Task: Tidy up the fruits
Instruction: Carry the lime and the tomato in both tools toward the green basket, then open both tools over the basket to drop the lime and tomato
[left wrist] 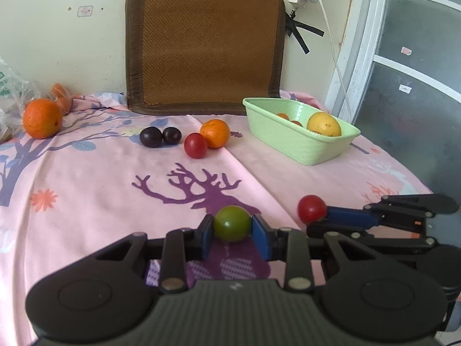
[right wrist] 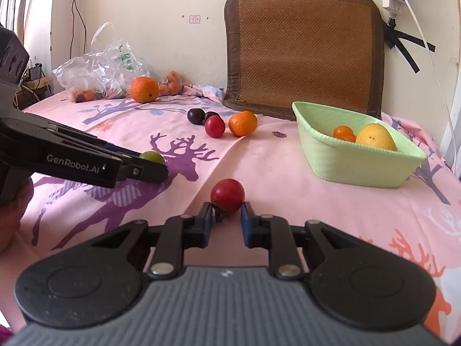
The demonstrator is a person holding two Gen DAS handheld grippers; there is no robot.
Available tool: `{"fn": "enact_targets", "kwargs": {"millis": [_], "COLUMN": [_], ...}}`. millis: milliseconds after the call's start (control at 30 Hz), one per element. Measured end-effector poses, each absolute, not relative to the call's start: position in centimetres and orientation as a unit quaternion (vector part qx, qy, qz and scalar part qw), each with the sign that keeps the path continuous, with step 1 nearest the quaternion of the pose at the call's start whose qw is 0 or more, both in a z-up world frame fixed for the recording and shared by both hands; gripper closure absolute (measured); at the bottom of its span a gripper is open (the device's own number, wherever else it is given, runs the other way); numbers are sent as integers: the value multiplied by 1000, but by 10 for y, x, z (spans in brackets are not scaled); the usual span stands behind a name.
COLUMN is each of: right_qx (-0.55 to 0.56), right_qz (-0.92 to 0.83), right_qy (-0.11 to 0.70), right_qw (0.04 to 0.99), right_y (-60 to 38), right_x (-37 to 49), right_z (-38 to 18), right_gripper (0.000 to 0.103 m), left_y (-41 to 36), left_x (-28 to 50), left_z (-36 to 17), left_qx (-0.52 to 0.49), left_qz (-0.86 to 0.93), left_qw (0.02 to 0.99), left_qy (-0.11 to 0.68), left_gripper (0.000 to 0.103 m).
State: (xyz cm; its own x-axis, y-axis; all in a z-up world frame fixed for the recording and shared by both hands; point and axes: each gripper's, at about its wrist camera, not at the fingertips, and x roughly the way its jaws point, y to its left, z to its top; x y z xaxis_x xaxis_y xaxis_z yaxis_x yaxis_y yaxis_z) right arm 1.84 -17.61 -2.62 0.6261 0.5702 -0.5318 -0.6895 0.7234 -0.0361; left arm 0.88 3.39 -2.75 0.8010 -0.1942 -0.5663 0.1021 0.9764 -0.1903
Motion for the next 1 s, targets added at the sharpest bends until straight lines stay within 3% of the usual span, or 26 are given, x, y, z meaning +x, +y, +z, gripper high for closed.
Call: {"fn": "enact_targets", "kwargs": {"millis": [200, 333, 500, 700, 1000], "right_qx": [-98, -88, -95, -102, -71], "right_qz": [347, 356, 357, 367, 299], "right_qy": [243, 261, 262, 273, 152], "right_qw": [901, 893, 891, 884, 939], "right_y": [-181, -182, -179, -171, -193], "right_x": [30, 37, 44, 57, 65], "right_z": [-23, -24, -23, -25, 9], "right_gripper": [96, 91, 71, 73, 73], "left_y": [24, 29, 37, 36, 4], "left_x": [32, 49, 57, 64, 118], "left_z": [4, 14, 11, 12, 31], "left_qx": [-62, -78, -95, -95, -79], "left_qz": [-101, -100, -95, -97, -141], "left_qw": [954, 956, 952, 952, 951], "left_qy": [275, 266, 273, 274, 262], "left_gripper": [74, 74, 74, 74, 74]}}
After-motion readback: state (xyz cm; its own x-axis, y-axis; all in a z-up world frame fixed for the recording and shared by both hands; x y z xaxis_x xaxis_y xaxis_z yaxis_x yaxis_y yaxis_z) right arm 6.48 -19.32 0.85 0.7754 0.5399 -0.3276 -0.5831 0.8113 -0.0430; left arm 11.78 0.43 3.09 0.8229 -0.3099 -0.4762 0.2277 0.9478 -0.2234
